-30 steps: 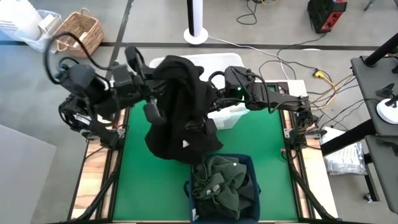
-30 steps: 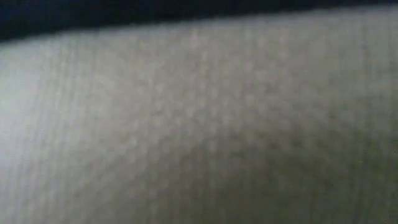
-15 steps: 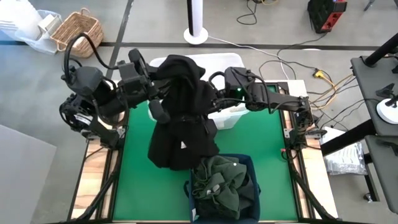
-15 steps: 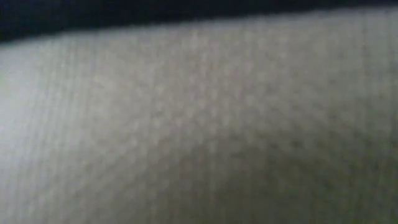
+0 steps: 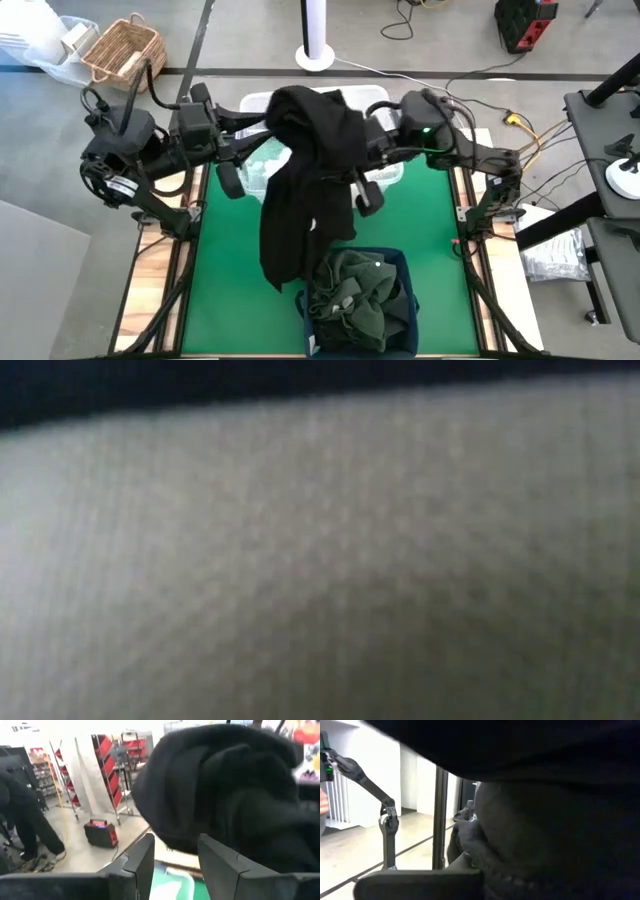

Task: Sort clothes
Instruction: Put the black shirt into the blue laundry bin

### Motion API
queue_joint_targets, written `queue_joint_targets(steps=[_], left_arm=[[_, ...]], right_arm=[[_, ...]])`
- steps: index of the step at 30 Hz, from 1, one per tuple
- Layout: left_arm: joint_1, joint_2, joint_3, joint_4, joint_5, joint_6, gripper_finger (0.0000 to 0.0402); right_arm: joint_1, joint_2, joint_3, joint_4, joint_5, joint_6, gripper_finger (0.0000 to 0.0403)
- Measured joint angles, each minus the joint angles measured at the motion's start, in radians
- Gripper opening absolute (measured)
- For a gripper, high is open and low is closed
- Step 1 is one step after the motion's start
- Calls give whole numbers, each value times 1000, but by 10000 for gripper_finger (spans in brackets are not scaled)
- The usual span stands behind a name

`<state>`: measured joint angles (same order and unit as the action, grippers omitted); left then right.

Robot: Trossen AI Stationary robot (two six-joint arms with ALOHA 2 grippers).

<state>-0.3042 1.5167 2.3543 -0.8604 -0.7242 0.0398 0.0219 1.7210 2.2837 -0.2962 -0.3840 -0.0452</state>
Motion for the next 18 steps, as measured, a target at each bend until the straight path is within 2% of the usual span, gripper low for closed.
queue_joint_targets(steps=[7, 10, 13, 18], left_arm=[[0, -42, 0, -164, 1, -75, 130], [0, -48, 0, -198, 1, -93, 130], [0, -52, 0, -216, 1, -102, 130], [0, -57, 0, -221, 0, -102, 130]], right_arm=[[0, -57, 2, 2, 17, 35, 12], [0, -64, 32, 3, 8, 106, 12], [0, -64, 72, 4, -45, 196, 12], [0, -88, 73, 51, -104, 373, 12]])
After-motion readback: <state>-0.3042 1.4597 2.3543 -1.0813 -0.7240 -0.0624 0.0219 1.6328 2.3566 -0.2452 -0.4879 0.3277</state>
